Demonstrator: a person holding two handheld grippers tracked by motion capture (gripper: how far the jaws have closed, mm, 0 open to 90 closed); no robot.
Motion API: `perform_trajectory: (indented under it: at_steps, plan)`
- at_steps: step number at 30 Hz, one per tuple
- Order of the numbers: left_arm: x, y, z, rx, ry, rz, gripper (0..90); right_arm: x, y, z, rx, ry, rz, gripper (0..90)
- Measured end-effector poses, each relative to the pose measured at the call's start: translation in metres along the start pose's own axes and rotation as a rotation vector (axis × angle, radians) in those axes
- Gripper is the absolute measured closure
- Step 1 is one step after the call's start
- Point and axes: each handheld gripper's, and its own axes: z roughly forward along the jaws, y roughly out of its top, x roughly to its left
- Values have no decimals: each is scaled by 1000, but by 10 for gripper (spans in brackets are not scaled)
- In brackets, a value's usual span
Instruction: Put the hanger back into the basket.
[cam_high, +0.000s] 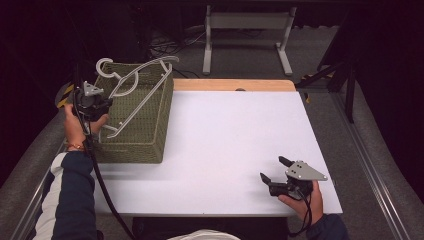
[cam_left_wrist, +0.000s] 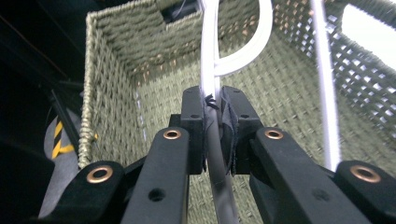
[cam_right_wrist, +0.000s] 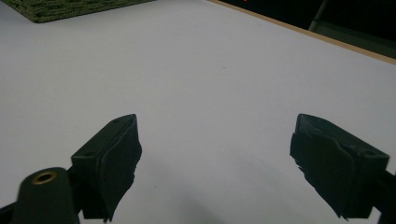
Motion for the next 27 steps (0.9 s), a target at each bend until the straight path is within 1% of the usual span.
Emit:
perform_trajectory:
  at_steps: [1, 2, 3, 4, 6, 7, 8, 10, 11, 12, 14, 15, 16, 18, 20, 21, 22, 23, 24, 25, 26, 27]
  plan:
    - [0, 0, 2, 12, 8, 5, 804, 0, 0, 0, 2, 0, -3, 156]
    - [0, 1, 7, 51, 30, 15, 803, 0, 0, 0, 1, 1, -3, 156]
    - [-1, 1, 8, 61, 46, 22, 801, 0, 0, 0, 1, 2, -1, 156]
    - [-1, 1, 8, 61, 46, 22, 799, 0, 0, 0, 1, 2, -1, 156]
    - [-1, 1, 11, 77, 53, 34, 798, 0, -1, 0, 1, 4, 3, 156]
    - [-2, 1, 12, 73, 61, 35, 797, 0, -1, 0, 1, 5, 3, 156]
    - [-2, 1, 12, 78, 59, 41, 795, -1, -1, 0, 2, 6, 4, 156]
    - [-2, 1, 11, 80, 63, 37, 778, -1, -1, 0, 3, 7, 3, 156]
    - [-2, 1, 11, 69, 76, 31, 726, -1, -1, 0, 4, 8, 1, 156]
    - [-1, 1, 9, 64, 81, 25, 688, 0, -1, 0, 5, 9, 0, 156]
    - [0, 0, 8, 54, 68, 20, 676, 0, -1, 1, 4, 10, -2, 155]
    - [-1, 0, 7, 53, 70, 22, 672, 0, 0, 1, 4, 9, -1, 155]
    - [0, 0, 6, 45, 77, 25, 660, 1, 0, 1, 5, 10, -1, 156]
    - [0, 0, 3, 17, 61, 23, 647, 1, 0, 1, 7, 10, -3, 156]
    - [0, 1, 2, 10, 56, 25, 626, 1, -1, 2, 6, 10, -2, 156]
    - [-1, 1, 0, -2, 51, 27, 626, 1, -1, 2, 6, 10, -2, 156]
    - [-2, 2, -3, -29, 45, 22, 585, 1, -1, 2, 8, 11, -3, 156]
    - [-3, 3, -5, -47, 37, 17, 573, 1, -1, 2, 8, 10, -4, 155]
    - [-4, 4, -6, -60, 25, 18, 541, 1, -1, 2, 8, 10, -4, 156]
    - [-4, 4, -6, -60, 25, 18, 531, 1, -1, 2, 8, 10, -4, 156]
    - [-7, 5, -8, -69, 27, 28, 531, 1, -1, 2, 9, 10, -4, 156]
    - [-9, 7, -9, -80, 25, 31, 512, 2, -1, 2, 8, 10, -5, 156]
